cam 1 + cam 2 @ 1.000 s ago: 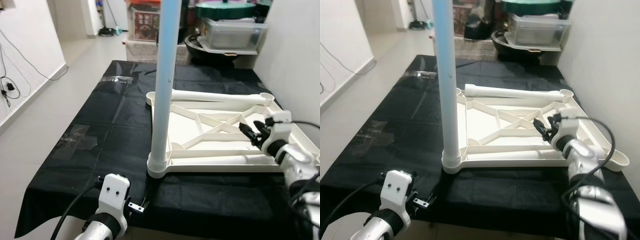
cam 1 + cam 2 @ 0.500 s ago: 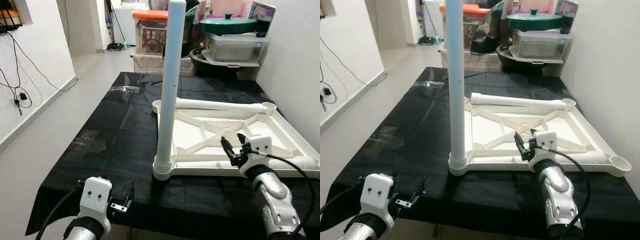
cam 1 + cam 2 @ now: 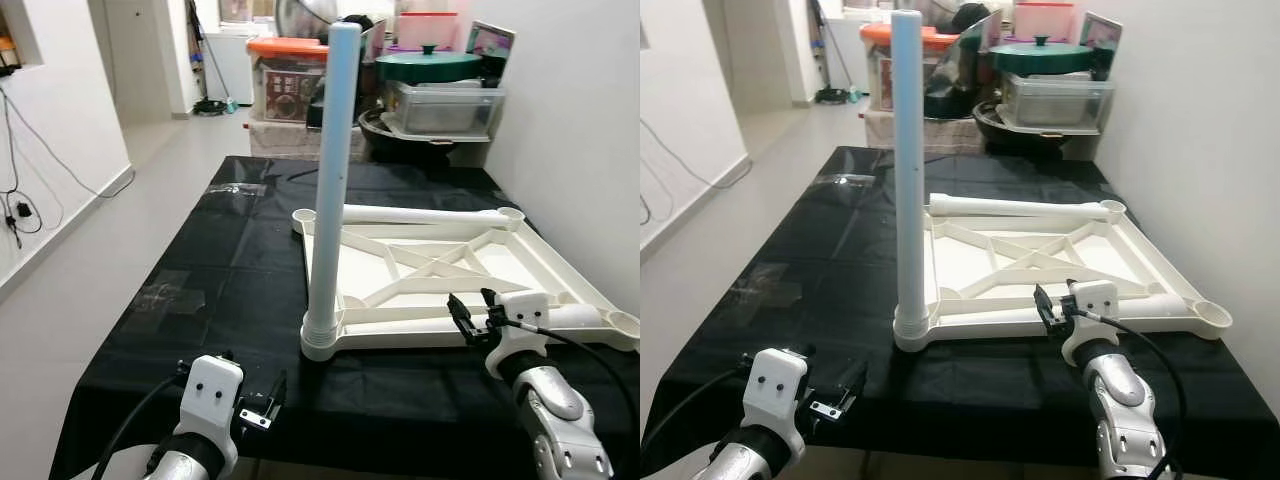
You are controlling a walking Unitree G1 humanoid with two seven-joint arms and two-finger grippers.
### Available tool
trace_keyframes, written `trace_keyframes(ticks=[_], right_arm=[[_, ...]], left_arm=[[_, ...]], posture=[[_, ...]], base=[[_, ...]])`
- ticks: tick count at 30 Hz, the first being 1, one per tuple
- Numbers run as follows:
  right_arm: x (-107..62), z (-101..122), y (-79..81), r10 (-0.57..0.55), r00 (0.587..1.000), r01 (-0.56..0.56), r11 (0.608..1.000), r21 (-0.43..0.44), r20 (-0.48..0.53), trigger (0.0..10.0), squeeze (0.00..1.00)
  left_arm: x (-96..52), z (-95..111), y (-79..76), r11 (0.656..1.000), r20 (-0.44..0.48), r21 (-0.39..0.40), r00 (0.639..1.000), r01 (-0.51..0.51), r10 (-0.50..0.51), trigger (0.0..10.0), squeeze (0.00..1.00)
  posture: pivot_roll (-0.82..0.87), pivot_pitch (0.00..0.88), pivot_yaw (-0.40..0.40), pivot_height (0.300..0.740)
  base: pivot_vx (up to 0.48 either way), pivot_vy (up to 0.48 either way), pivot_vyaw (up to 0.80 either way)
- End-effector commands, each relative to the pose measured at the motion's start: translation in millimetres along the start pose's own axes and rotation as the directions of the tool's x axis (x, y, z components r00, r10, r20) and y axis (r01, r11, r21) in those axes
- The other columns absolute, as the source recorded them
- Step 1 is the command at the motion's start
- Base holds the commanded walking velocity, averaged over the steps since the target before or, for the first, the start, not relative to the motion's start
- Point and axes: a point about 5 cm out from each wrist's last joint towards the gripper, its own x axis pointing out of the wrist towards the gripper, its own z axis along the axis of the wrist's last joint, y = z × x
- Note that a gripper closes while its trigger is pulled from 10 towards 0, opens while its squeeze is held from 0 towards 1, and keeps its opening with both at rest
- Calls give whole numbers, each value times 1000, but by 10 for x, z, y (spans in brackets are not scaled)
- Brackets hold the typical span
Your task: Building children table
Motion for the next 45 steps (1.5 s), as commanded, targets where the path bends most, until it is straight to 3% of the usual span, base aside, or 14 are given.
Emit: trace_keyframes(ticks=[1, 11, 15, 17, 18, 20, 22, 23, 28, 45], right_arm=[[0, -49, -34, -18, 999, 19, 1000, 16, -37, 10000, 0], [67, -5, -29, -75, 996, 78, 994, 78, -41, 10000, 0], [139, 53, -12, 15, 999, -10, 992, 126, -33, 10000, 0], [155, 71, -1, 140, 989, -131, 979, 159, -48, 10000, 0], [155, 71, -1, 140, 989, -131, 979, 159, -48, 10000, 0], [137, 99, 1, 244, 968, -232, 961, 150, -61, 10000, 0], [143, 105, -30, 237, 969, -227, 965, 129, -70, 10000, 0], [163, 107, -95, 177, 981, -169, 980, 105, -81, 10000, 0], [180, 109, -151, 103, 992, -94, 989, 115, -79, 10000, 0], [267, 145, 172, 186, 982, -181, 975, 129, -31, 10000, 0]], left_arm=[[8, -59, -38, 1000, -18, 4, 1000, 19, -19, 10000, 0], [13, -89, -79, 999, -29, 5, 999, 41, -41, 10000, 0], [17, -86, -82, 999, -29, 4, 999, 45, -45, 10000, 0], [13, -80, -89, 999, -28, 3, 998, 48, -48, 10000, 0], [13, -80, -89, 999, -28, 3, 998, 48, -48, 10000, 0], [5, -67, -102, 999, -26, 1, 998, 52, -52, 10000, 0], [0, -65, -109, 999, -26, -1, 998, 54, -54, 10000, 0], [-16, -69, -119, 999, -31, -9, 998, 53, -53, 10000, 0], [-49, -51, -138, 999, -32, -17, 998, 48, -49, 10000, 0], [-56, -25, -139, 999, -25, -28, 999, 19, -19, 10000, 0]], posture=[[125, 0, -41, 740], [130, 0, -43, 740], [132, 0, -41, 740], [130, 0, -36, 740], [130, 0, -36, 740], [127, 0, -39, 740], [122, 0, -41, 740], [123, 0, -41, 740], [131, 23, -47, 740], [136, 30, -70, 740]], base=[[0, 0, 0], [0, 0, 0], [0, 0, 0], [0, 0, 0], [0, 0, 0], [0, 0, 0], [0, 0, 0], [0, 0, 0], [0, 0, 0], [0, 0, 0]])
